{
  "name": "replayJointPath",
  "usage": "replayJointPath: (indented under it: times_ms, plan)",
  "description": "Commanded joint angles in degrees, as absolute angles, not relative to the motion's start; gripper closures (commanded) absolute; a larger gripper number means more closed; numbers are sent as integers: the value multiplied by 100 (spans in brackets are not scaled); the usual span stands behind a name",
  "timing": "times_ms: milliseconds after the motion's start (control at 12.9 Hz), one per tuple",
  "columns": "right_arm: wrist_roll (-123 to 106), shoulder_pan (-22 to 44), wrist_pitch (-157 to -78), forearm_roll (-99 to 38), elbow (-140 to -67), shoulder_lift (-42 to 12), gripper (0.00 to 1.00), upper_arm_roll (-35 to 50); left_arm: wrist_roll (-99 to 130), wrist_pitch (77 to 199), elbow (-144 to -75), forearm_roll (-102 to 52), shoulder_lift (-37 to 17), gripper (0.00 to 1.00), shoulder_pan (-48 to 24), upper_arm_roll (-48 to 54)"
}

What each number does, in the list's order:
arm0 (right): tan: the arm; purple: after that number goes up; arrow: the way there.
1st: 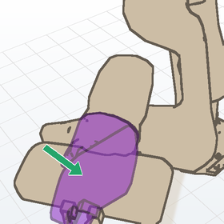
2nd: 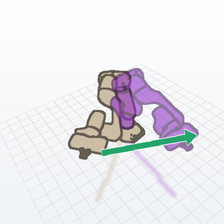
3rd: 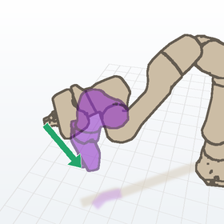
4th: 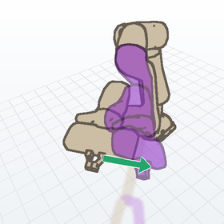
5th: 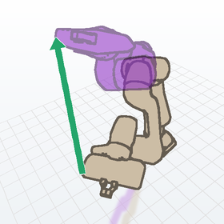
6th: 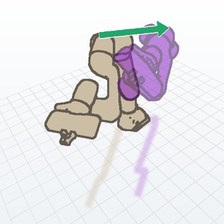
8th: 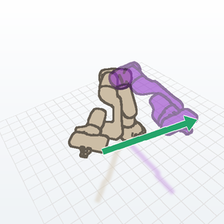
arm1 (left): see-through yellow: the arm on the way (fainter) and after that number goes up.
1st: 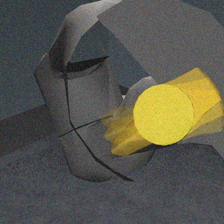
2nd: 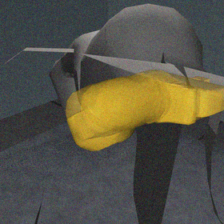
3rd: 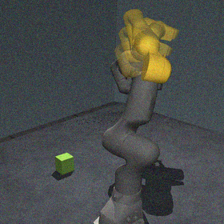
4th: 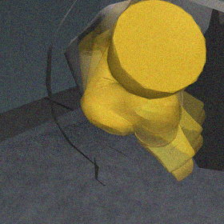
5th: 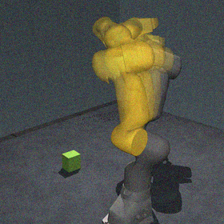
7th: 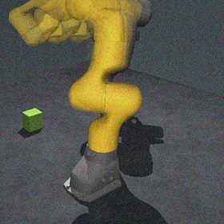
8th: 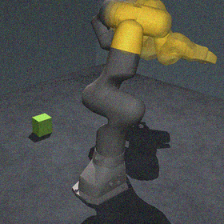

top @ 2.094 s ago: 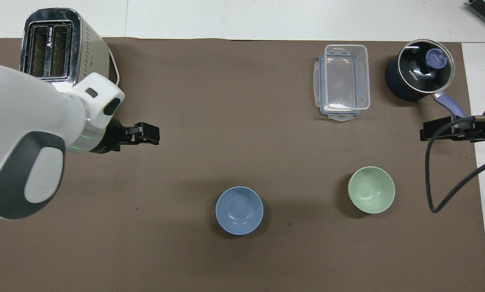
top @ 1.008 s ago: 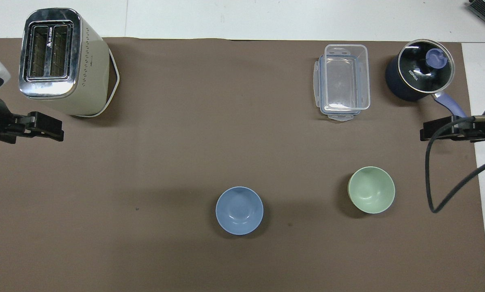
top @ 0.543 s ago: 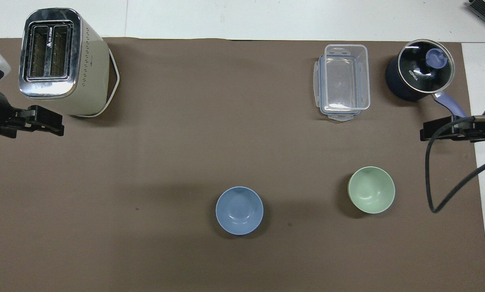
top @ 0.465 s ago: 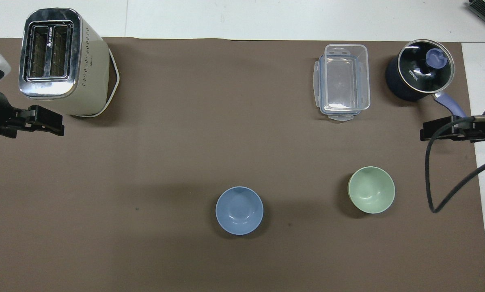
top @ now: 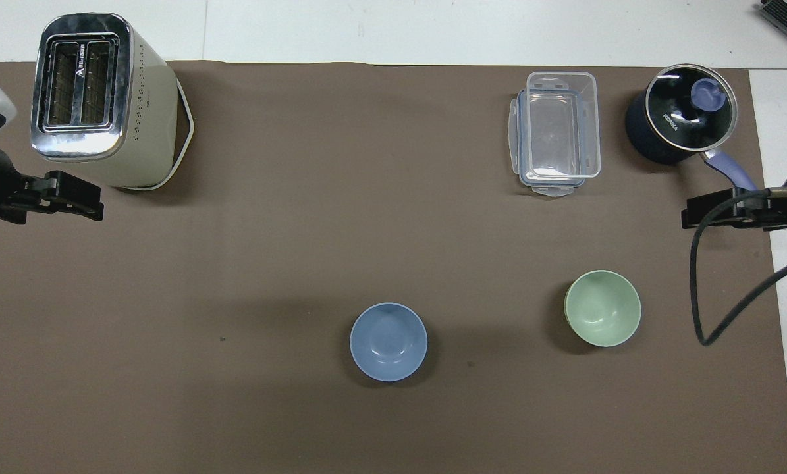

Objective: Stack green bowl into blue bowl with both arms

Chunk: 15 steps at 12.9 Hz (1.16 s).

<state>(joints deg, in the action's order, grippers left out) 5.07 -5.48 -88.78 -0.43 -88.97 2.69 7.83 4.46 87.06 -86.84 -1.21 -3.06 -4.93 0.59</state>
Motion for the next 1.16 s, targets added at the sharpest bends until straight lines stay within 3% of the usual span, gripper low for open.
replayJointPath:
  times_ms: [0, 155, 388, 620, 1086]
  plan:
    - [378, -615, -8859, -79, -9017, 387, 0, 791, 413, 8578, -8552, -79, -360, 0, -431, 97]
    - [395, -615, -8912, -79, -9157, 422, 0, 791, 413, 8578, -8552, -79, -360, 0, -431, 97]
    - [343, -773, -9191, -79, -9920, 719, 0, 791, 413, 8578, -8552, -79, -360, 0, -431, 97]
    - [-96, -932, -10130, -79, -11176, 1080, 0, 782, 413, 8578, -8552, -79, -360, 0, -431, 97]
    - [-123, -1124, -11827, -79, -13171, 1029, 0, 782, 413, 8578, -8552, -79, -360, 0, -431, 97]
